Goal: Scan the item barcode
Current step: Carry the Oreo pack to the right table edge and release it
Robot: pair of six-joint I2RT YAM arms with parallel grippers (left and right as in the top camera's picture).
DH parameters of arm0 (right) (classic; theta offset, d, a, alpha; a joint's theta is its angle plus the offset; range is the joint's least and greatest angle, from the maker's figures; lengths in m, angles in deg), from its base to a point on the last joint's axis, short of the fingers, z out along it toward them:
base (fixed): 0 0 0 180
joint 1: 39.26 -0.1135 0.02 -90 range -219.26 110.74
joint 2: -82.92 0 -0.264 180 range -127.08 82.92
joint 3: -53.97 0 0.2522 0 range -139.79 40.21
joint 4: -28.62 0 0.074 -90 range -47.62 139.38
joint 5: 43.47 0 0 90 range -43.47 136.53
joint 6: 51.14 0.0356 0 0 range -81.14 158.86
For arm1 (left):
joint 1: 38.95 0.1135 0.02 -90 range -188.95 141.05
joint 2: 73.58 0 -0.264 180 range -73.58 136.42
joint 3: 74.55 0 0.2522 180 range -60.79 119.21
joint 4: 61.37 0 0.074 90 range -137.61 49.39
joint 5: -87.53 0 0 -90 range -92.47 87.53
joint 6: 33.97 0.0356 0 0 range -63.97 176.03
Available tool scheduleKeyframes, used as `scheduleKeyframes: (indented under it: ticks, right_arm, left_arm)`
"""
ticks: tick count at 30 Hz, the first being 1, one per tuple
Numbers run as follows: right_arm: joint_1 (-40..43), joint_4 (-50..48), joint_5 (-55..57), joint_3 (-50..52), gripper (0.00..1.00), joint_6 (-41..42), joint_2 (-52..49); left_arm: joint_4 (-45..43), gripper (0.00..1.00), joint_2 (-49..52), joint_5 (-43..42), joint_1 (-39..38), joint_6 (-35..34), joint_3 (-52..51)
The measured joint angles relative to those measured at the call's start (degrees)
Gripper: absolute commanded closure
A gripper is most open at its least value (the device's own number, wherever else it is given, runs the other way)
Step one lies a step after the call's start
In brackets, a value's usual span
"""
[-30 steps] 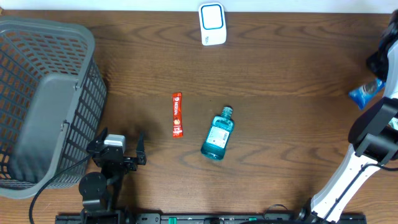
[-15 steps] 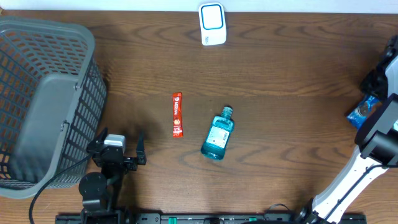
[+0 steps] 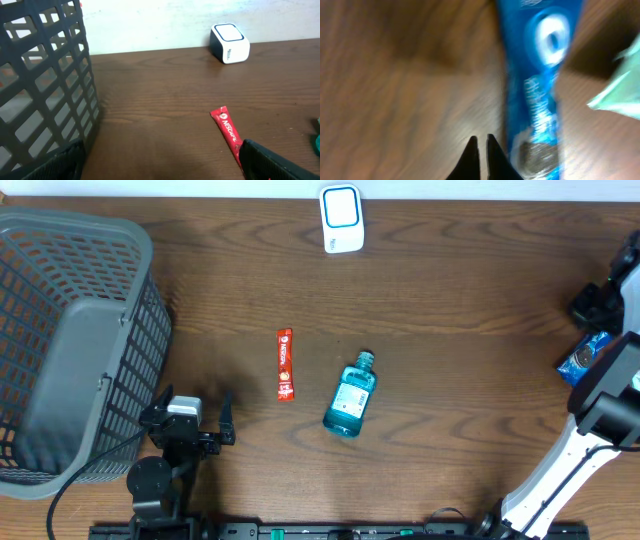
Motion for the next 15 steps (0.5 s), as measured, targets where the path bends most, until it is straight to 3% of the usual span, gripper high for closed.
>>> scheduleKeyframes:
  ticks: [6,15]
  right_arm:
    - [-3.3,-2.4,-0.5,1.7,0.99,2.6,0.0]
    - [-2.6,-5.0,12.2,6.6,0.99,4.5,0.0]
  left_arm:
    - [0.0,0.02,0.0,0.0,0.0,0.0,0.0]
    - [0.0,0.02,0.0,0.0,0.0,0.0,0.0]
